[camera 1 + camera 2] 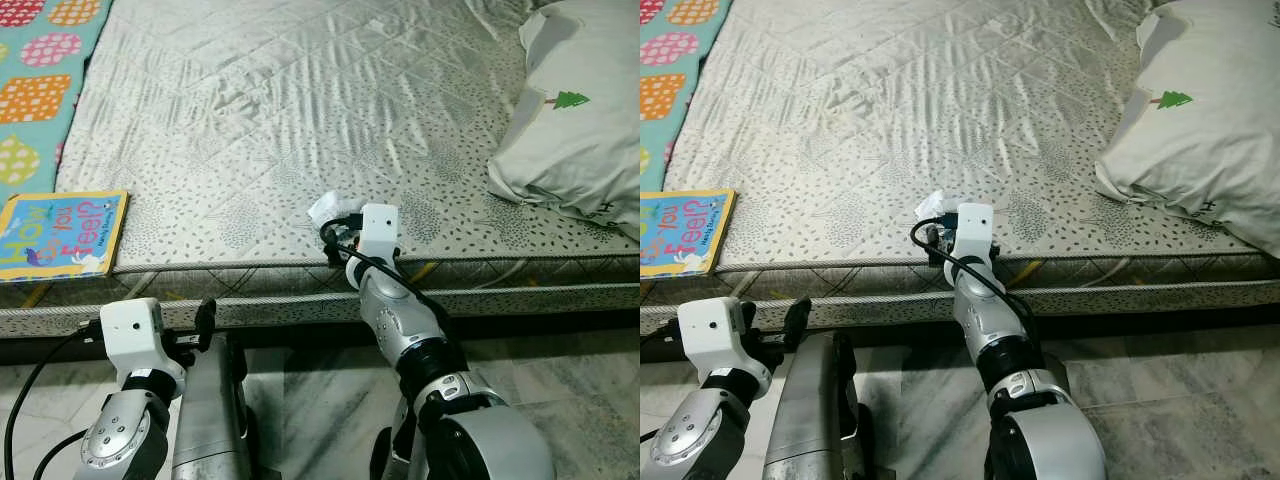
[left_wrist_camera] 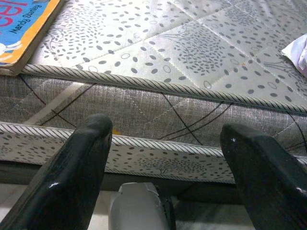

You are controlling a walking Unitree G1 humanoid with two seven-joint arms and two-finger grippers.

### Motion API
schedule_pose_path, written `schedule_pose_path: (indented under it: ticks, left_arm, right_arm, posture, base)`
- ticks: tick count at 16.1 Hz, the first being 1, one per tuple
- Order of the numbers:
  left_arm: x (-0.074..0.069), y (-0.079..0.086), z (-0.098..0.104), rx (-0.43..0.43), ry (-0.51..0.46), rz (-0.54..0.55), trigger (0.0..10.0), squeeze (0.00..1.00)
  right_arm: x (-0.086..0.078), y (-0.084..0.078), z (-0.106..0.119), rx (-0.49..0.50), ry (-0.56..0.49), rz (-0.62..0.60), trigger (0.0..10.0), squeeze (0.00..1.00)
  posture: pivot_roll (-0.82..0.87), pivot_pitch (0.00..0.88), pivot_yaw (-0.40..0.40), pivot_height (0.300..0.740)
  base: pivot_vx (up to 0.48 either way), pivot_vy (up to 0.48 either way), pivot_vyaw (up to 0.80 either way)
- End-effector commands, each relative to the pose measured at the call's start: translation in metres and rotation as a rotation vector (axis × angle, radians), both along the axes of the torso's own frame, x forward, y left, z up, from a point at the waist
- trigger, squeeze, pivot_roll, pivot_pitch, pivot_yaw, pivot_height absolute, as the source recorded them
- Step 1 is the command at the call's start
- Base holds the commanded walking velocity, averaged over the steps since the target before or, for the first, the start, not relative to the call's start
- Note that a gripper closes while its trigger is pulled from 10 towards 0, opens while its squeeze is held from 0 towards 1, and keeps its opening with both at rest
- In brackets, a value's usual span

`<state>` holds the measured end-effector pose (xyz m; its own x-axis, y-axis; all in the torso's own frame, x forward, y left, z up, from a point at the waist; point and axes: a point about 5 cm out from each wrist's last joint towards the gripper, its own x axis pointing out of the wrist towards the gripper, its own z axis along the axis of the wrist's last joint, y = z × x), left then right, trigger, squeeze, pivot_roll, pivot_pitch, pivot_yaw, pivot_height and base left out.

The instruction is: Clean up the room

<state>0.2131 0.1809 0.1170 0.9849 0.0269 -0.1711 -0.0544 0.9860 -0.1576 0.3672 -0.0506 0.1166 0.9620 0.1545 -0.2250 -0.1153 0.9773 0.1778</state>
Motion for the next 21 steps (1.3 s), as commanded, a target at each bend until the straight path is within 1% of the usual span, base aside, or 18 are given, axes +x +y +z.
schedule_pose_path:
  ticks: [1,2,3,4,5,6,7,11,21]
  left_arm:
    - [-0.004,0.001,-0.004,0.007,0.023,0.002,10.0,0.0]
    - [-0.004,0.001,-0.004,0.006,0.022,0.002,10.0,0.0]
    - [-0.004,0.0,-0.004,0.005,0.023,0.0,10.0,0.0]
    - [-0.004,-0.001,-0.004,0.004,0.023,-0.002,10.0,0.0]
    - [-0.004,-0.001,-0.004,0.004,0.023,-0.002,10.0,0.0]
    - [-0.004,-0.001,-0.004,0.003,0.023,-0.002,10.0,0.0]
    - [-0.004,-0.001,-0.004,0.002,0.024,-0.001,10.0,0.0]
    - [-0.004,-0.002,-0.005,0.0,0.024,0.001,10.0,0.0]
    - [-0.001,0.001,-0.004,0.007,0.021,0.002,10.0,0.0]
  right_arm:
    - [-0.007,0.043,0.011,0.089,0.017,0.059,8.9,0.0]
    - [-0.006,0.045,0.013,0.097,0.017,0.046,6.0,0.0]
    - [-0.007,0.049,0.014,0.113,0.022,0.05,5.5,0.0]
    - [-0.007,0.054,0.016,0.127,0.025,0.052,3.0,0.0]
    - [-0.008,0.056,0.017,0.137,0.026,0.055,3.6,0.0]
    - [-0.008,0.059,0.018,0.15,0.028,0.059,1.4,0.0]
    - [-0.009,0.064,0.02,0.167,0.033,0.064,0.0,0.0]
    - [-0.01,0.068,0.021,0.173,0.03,0.072,0.0,0.0]
    - [-0.009,0.064,0.021,0.169,0.03,0.053,0.0,0.0]
  posture:
    - [0.13,0.24,-0.032,0.506]
    - [0.13,0.239,-0.032,0.506]
    - [0.13,0.238,-0.032,0.506]
    - [0.13,0.237,-0.033,0.506]
    - [0.13,0.237,-0.033,0.506]
    - [0.13,0.236,-0.034,0.506]
    - [0.13,0.236,-0.034,0.506]
    - [0.13,0.238,-0.037,0.506]
    - [0.13,0.24,-0.033,0.506]
  base:
    - [0.0,0.0,0.0]
    - [0.0,0.0,0.0]
    - [0.0,0.0,0.0]
    - [0.0,0.0,0.0]
    - [0.0,0.0,0.0]
    - [0.0,0.0,0.0]
    - [0.0,0.0,0.0]
    - [0.0,0.0,0.0]
    - [0.0,0.0,0.0]
